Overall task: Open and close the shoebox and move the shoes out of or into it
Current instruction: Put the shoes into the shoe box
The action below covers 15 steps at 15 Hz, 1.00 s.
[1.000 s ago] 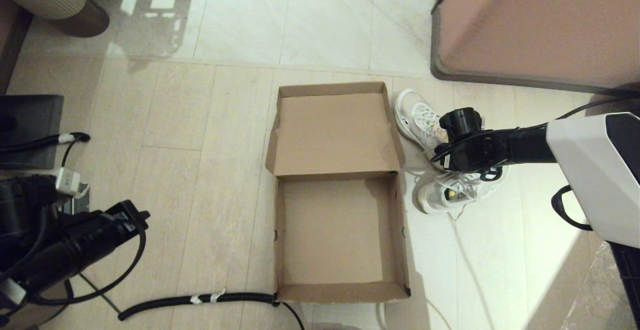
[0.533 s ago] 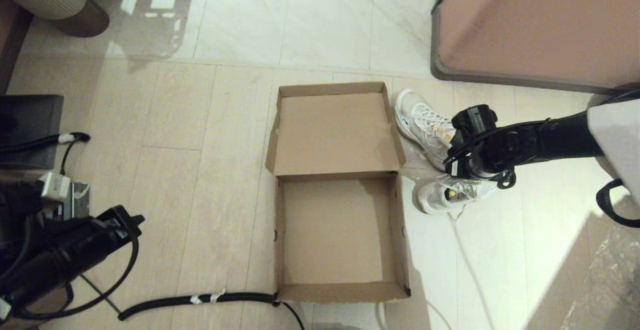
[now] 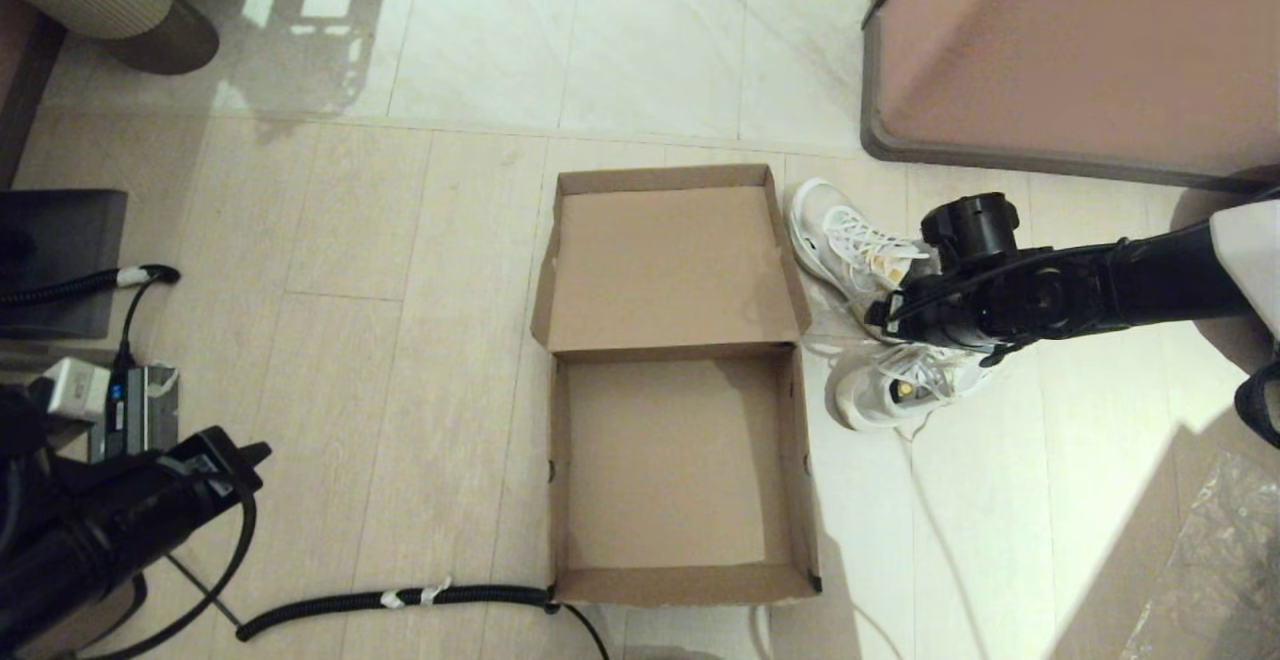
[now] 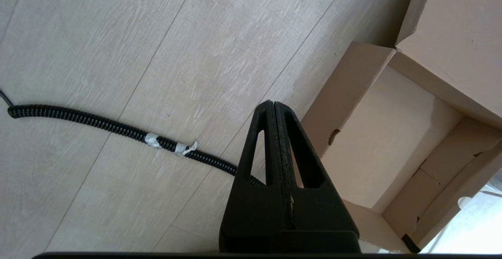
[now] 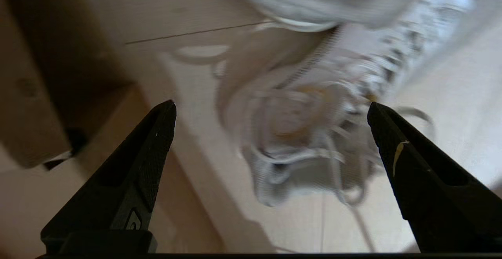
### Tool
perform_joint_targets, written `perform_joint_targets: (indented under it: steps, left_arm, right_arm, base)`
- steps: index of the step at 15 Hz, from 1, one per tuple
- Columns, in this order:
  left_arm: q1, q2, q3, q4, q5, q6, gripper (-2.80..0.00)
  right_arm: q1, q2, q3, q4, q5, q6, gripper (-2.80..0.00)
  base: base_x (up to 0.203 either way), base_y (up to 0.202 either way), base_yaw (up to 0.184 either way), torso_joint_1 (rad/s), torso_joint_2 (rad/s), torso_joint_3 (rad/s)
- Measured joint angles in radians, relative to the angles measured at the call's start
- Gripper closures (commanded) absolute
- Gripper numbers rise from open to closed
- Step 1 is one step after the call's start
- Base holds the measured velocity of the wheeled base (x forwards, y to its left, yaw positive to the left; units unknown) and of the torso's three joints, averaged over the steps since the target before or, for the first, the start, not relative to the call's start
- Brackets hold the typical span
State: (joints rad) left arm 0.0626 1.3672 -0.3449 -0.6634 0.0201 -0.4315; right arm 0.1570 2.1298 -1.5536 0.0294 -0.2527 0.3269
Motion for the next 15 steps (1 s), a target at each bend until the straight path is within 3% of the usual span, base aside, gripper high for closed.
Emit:
perform_joint_targets:
  steps: [6,8,11,15]
  left_arm:
    - [0.006,0.016,-0.01,0.0,-0.001,0.001,0.0]
    - [0.007,0.026,-0.012,-0.001,-0.002,0.001,0.0]
    - [0.006,0.046,-0.027,-0.003,-0.002,0.002,0.0]
    - [0.006,0.062,-0.04,-0.001,-0.002,0.003,0.0]
  right_arm:
    - [-0.014,0.151,-0.31,-0.004,0.088,-0.072,-2.8]
    - [-0.028,0.209,-0.387,-0.025,0.129,-0.15,-2.8]
    - [-0.044,0.272,-0.406,-0.053,0.15,-0.19,-2.8]
    - [-0.059,0.264,-0.359,0.077,0.15,-0.163,-2.8]
  base:
    - [0.0,0.0,0.0,0.0,0.0,0.0]
    - [0.0,0.0,0.0,0.0,0.0,0.0]
    - [0.0,0.0,0.0,0.0,0.0,0.0]
    - [0.0,0.0,0.0,0.0,0.0,0.0]
